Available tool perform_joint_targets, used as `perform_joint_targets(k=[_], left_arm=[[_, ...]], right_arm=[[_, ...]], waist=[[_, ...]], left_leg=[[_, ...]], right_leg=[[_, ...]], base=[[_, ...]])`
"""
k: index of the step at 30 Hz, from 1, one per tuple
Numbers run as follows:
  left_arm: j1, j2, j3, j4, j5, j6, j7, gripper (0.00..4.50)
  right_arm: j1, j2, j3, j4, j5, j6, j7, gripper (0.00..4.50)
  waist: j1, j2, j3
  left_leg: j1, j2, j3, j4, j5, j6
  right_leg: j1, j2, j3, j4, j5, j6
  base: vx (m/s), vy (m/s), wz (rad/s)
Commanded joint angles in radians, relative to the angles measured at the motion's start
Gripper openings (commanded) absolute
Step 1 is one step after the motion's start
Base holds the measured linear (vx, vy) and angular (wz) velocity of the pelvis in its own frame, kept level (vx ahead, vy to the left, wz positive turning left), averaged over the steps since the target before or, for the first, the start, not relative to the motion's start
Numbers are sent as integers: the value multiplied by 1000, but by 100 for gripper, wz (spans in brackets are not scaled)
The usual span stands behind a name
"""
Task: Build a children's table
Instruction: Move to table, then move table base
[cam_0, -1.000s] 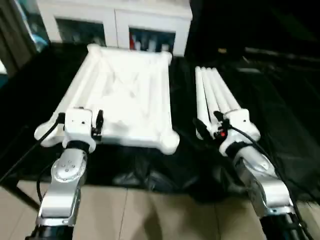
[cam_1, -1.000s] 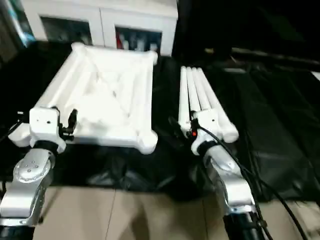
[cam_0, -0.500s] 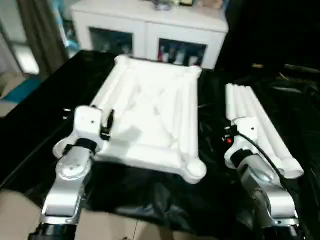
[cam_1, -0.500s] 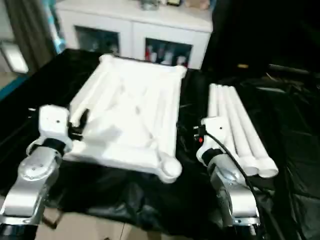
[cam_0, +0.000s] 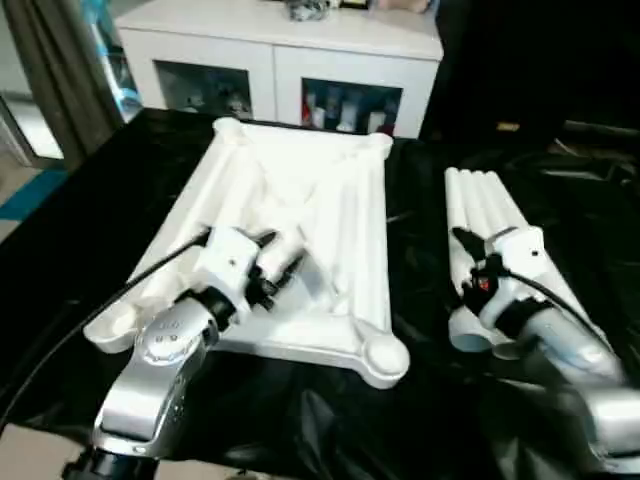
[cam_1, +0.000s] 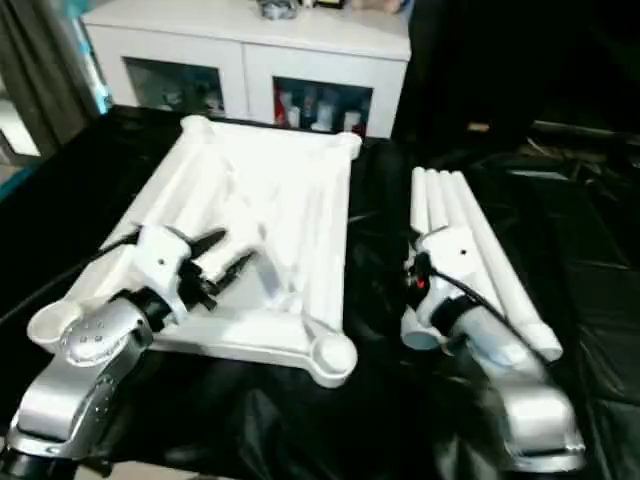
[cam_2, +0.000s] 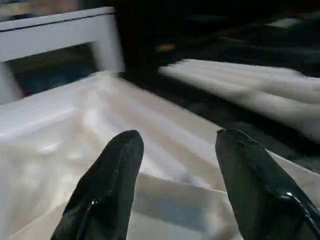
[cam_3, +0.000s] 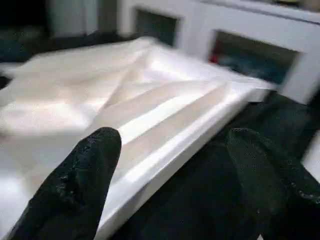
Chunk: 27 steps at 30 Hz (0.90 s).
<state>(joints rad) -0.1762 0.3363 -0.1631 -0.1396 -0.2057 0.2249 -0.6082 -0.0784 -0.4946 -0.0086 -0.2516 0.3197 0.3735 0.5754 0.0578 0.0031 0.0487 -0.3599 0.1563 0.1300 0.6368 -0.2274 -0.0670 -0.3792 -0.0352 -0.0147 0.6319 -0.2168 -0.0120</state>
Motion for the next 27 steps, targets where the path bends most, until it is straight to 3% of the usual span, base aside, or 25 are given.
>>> perform_joint_targets(k=[1,5,9,14,19,20,24,25,27], left_arm=[[-37,16,-29,-5,-40,32,-96,272],[-74,127,-125,-23,-72,139,-299,272],[-102,183,-198,-4,-47,197,-389,257],[-145,207,-244,50,25,174,-424,213],[-192,237,-290,134,92,150,-438,167],[-195,244,-297,137,94,155,-449,162],[-203,257,-314,147,109,167,-462,123],[-204,257,-318,153,119,155,-475,117],[-204,256,-319,154,120,150,-480,104]], right_arm=[[-13,-38,-12,-18,32,39,78,375],[1,-177,-1,-27,72,68,258,375],[22,-276,18,-40,109,126,369,375],[31,-306,36,-50,114,137,414,375],[30,-315,57,-75,133,156,440,375],[27,-316,59,-75,133,158,444,375],[19,-320,64,-75,128,160,452,375],[16,-321,66,-73,120,154,457,375],[14,-321,67,-72,117,151,458,375]], waist=[[-6,-1,-37],[-5,6,-43],[-10,7,-49],[-9,6,-49],[-12,10,-47],[-13,14,-48],[-16,13,-50],[-15,20,-50],[-16,15,-49]], left_leg=[[9,56,-9,-102,-274,24],[11,60,-6,-102,-227,31],[4,58,-1,-92,-140,66],[5,61,3,-90,-121,85],[8,63,2,-95,-161,67],[8,63,1,-95,-161,65],[7,64,3,-94,-146,63],[7,65,2,-94,-146,64],[7,64,3,-94,-148,65]], right_leg=[[38,-86,45,-88,-261,-185],[37,-90,45,-87,-251,-169],[46,-91,45,-79,-116,-210],[47,-91,43,-81,-104,-239],[44,-91,42,-87,-185,-220],[44,-92,43,-86,-179,-222],[45,-93,43,-82,-129,-244],[45,-94,43,-82,-123,-250],[46,-94,43,-83,-122,-253]], base=[[0,0,0],[0,0,0],[0,0,0],[0,0,0],[0,0,0],[0,0,0],[0,0,0],[0,0,0],[0,0,0]])
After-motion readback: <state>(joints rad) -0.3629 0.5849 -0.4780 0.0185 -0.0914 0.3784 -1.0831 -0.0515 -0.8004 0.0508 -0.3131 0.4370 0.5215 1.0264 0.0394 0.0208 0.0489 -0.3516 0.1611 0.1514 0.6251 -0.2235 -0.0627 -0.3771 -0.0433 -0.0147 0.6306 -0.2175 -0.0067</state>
